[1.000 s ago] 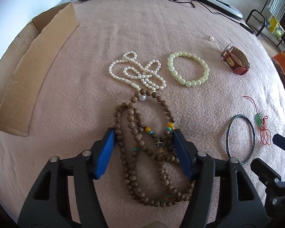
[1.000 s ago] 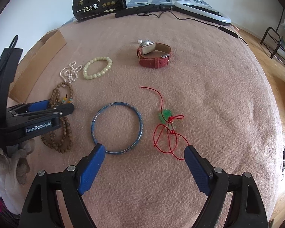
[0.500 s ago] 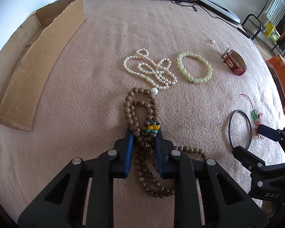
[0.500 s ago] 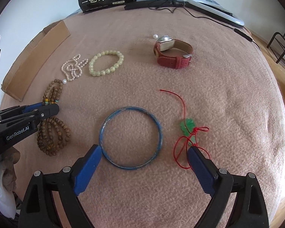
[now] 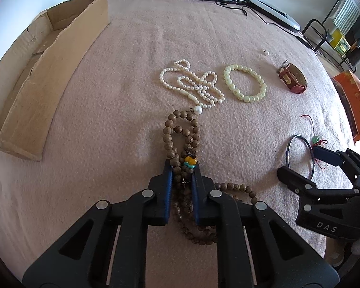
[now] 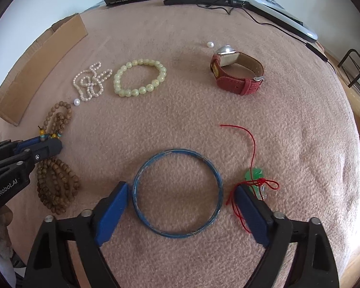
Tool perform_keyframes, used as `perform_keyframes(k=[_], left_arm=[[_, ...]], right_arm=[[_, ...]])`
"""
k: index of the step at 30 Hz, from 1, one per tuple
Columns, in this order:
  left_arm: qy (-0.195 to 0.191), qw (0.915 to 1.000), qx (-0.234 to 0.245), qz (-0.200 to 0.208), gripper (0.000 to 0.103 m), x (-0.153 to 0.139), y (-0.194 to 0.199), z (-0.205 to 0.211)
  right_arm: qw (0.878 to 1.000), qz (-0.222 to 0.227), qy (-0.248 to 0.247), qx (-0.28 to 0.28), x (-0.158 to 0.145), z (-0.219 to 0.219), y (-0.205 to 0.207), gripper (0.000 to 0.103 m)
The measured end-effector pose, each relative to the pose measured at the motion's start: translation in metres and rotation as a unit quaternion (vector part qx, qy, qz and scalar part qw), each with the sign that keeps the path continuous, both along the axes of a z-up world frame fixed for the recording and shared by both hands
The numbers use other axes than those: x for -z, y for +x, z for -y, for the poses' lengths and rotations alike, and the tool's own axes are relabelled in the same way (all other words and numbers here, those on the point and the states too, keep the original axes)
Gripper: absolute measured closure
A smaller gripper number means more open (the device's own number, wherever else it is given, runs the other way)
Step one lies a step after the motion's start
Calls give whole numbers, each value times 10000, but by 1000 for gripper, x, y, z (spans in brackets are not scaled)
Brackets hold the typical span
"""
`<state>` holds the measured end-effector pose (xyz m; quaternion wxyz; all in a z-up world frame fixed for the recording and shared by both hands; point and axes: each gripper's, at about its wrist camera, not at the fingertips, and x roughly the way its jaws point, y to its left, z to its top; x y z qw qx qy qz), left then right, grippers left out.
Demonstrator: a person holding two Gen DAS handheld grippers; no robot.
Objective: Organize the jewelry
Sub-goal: 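Lift the bead strand with the left tool while the right tool grasps the blue bangle, then carry the bead strand and bangle in both tools over the cardboard box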
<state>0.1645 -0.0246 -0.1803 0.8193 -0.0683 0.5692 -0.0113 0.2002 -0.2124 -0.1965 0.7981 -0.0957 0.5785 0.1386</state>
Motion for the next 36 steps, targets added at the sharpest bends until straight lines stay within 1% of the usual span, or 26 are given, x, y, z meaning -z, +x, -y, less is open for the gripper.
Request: perform_keyframes(k=[1,2,6,11,13,20,27,31,36], left_arm=[[-17,10000,-4,-1,92,0,0,-1],[-38,10000,-13,-2,92,-1,-1,-2],[-87,9999,-61,21,92,-5,-5,-7],[-150,9996,-165,159,92,-18,-12,-19],[-192,9992,-227,260,92,-27,-15,-26],[-321,9969,-359,628,92,-58,-24,-42],[-489,9929,-442,991,92,-93,-27,-57],[-454,9899,-466,1262,92,-113,-29,-65],[-374,9879,-500,1421,92,-130,-28,-80]], right_arm=[[10000,16,10,-9,-2,-1,-1,28],[10000,20,21,-7,-3,-2,-2,29],[10000,16,91,37,-7,-4,-6,30],[9996,248,125,71,-25,-4,-12,30],[9991,361,207,99,-35,-4,-15,30],[9953,935,240,-16,-69,-12,-30,30],[9916,1215,417,-141,-97,-23,-33,30],[9891,1362,489,-253,-112,-34,-33,30],[9860,1527,558,-366,-128,-48,-31,30]])
